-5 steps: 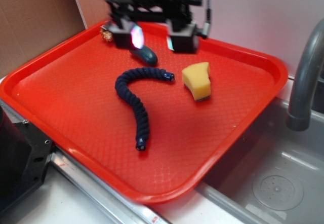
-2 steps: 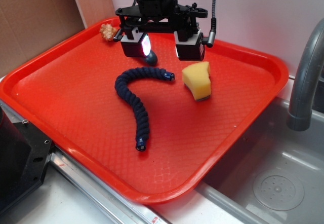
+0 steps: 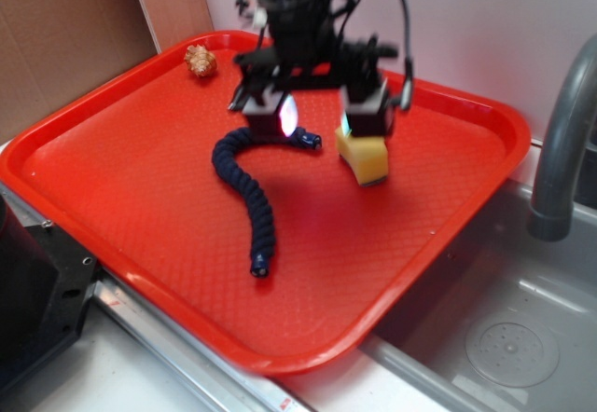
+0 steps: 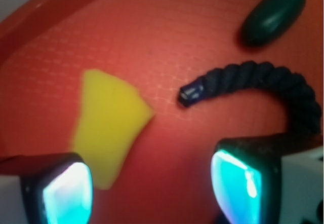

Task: Grab the green sponge.

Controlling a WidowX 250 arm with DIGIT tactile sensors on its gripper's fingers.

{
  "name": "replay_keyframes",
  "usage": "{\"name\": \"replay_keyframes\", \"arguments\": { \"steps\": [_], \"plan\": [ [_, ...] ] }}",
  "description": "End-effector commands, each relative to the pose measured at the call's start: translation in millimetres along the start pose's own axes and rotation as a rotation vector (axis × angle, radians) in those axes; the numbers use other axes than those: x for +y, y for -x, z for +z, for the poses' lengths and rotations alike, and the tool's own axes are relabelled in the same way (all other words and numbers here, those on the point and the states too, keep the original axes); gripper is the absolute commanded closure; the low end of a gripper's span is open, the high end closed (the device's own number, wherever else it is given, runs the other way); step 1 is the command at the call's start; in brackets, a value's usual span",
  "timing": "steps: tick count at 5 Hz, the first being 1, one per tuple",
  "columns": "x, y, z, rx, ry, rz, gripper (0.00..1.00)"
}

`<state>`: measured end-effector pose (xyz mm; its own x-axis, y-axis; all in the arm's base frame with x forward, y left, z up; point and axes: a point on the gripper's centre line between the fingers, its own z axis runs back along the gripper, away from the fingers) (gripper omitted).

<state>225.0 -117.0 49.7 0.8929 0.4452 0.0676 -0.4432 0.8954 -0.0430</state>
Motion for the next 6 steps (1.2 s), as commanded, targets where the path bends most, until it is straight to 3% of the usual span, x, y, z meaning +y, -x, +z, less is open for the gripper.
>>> {"name": "replay_keyframes", "arguments": {
  "steps": [1, 2, 3, 4, 5, 6],
  "plan": [
    [-9.9, -12.7, -11.9, -0.043, -0.047, 0.001, 0.00],
    [-8.7, -39.5, -0.3, -0.042, -0.029, 0.017, 0.00],
    [-7.5, -61.5, 27.5, -0.057, 0.041, 0.016, 0.00],
    [-6.8, -67.0, 59.9, -0.082, 0.110, 0.012, 0.00],
    [-11.3, -73.5, 59.3, -0.078, 0.127, 0.039, 0.00],
    [-21.3, -82.0, 44.9, -0.086, 0.104, 0.091, 0.00]
  ]
}}
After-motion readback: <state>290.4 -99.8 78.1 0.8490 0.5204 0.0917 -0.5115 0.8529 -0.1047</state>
